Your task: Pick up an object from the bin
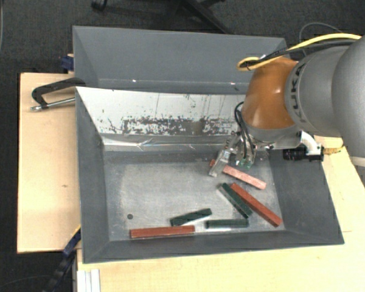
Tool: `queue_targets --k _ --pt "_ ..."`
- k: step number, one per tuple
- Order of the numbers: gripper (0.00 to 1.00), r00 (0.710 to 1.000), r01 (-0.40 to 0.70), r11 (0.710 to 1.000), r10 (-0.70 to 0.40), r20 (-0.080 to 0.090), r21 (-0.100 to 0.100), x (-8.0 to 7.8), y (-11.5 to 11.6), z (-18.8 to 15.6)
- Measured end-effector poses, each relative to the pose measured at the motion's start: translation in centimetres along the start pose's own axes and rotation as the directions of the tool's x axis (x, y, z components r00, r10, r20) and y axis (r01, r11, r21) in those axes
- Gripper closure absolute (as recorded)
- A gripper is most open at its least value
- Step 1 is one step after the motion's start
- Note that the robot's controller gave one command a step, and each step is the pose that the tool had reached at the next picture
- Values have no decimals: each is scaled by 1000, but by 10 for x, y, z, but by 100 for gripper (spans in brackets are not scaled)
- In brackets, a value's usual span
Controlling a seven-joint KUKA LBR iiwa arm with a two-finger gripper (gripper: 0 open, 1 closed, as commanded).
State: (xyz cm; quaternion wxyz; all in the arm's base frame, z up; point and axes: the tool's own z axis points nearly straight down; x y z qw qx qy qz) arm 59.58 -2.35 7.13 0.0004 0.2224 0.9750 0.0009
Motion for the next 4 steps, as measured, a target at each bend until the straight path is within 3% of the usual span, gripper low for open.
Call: queue_targets --k 2,4 --pt "100 1000 2 1000 -2 0 0 0 1 -75" --pt "100 1000 3 1000 -3 9 -4 -1 2 -103"
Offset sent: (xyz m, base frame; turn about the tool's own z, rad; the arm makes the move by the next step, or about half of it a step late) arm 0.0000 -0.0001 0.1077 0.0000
